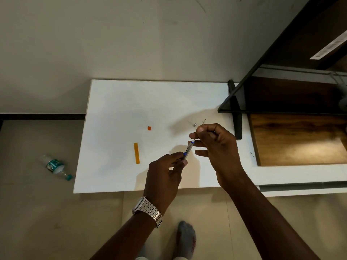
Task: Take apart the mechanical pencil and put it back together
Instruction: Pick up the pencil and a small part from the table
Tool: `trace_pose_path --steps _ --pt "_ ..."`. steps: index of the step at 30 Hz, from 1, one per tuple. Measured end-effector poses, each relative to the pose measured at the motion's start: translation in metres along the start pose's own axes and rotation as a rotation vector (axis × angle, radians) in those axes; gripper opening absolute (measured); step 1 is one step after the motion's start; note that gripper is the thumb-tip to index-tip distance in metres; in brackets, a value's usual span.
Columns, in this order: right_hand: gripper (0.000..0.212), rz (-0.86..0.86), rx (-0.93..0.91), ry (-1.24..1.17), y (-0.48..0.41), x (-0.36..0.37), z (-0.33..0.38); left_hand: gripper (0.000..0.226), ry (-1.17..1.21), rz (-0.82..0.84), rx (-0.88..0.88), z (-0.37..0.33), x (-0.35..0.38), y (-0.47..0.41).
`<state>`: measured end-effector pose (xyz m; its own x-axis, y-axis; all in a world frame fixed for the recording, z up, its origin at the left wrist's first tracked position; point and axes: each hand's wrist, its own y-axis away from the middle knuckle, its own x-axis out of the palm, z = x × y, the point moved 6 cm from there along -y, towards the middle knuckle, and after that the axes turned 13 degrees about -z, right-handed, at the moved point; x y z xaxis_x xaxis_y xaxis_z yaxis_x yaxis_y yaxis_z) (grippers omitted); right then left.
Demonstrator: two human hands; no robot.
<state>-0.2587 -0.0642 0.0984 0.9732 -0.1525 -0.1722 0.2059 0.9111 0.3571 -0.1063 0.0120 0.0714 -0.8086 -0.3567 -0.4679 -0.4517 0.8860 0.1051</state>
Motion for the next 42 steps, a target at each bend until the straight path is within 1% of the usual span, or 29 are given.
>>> trace_pose_path --steps 4,8,11,15,17,21,24,26,28,31,34,36,38,39,42 --pt "0.008 0.021 0.012 0.004 -0.001 0.002 -0.003 0.027 0.011 0.0 0.0 0.001 -0.001 -0.003" --pt "0.017 0.04 0.002 0.046 0.003 0.005 -0.006 0.024 0.024 -0.018 0.007 -0.002 -0.003 -0.006" --pt "0.015 0.025 -0.006 0.034 0.003 0.004 -0.006 0.024 0.04 -0.018 0.002 -0.001 -0.003 -0.009" --pt "0.019 0.023 -0.05 0.069 -0.001 0.003 -0.008 0.024 0.053 -0.034 0.009 0.002 -0.004 -0.015" --pt "0.017 -0.015 -0.042 0.056 -0.007 -0.004 -0.013 0.024 0.064 -0.045 -0.008 0.005 -0.004 -0.019" --pt "0.013 -0.194 0.063 0.01 -0.028 -0.029 -0.039 0.018 0.107 -0.047 -0.052 0.012 -0.005 -0.029" --pt "0.012 -0.239 0.105 0.059 -0.043 -0.037 -0.058 0.016 0.127 -0.053 -0.063 0.014 -0.006 -0.033" --pt "0.013 -0.234 0.072 0.137 -0.055 -0.036 -0.064 0.017 0.143 -0.05 -0.081 0.016 -0.006 -0.035" --pt "0.012 -0.222 -0.011 0.256 -0.07 -0.028 -0.062 0.018 0.164 -0.05 -0.107 0.019 -0.006 -0.037" --pt "0.015 -0.19 -0.197 0.477 -0.091 -0.009 -0.049 0.017 0.183 -0.045 -0.132 0.024 -0.007 -0.038" --pt "0.019 -0.125 -0.426 0.651 -0.097 0.018 -0.033 0.014 0.192 -0.038 -0.149 0.031 -0.009 -0.037" --pt "0.024 -0.089 -0.521 0.768 -0.097 0.035 -0.028 0.013 0.193 -0.041 -0.155 0.035 -0.012 -0.036" --pt "0.03 -0.088 -0.513 0.867 -0.104 0.041 -0.028 0.012 0.193 -0.048 -0.163 0.039 -0.015 -0.035" --pt "0.033 -0.096 -0.48 0.866 -0.108 0.04 -0.028 0.013 0.192 -0.054 -0.165 0.041 -0.016 -0.034" --pt "0.036 -0.147 -0.338 0.715 -0.122 0.023 -0.033 0.013 0.206 -0.068 -0.17 0.046 -0.019 -0.034"
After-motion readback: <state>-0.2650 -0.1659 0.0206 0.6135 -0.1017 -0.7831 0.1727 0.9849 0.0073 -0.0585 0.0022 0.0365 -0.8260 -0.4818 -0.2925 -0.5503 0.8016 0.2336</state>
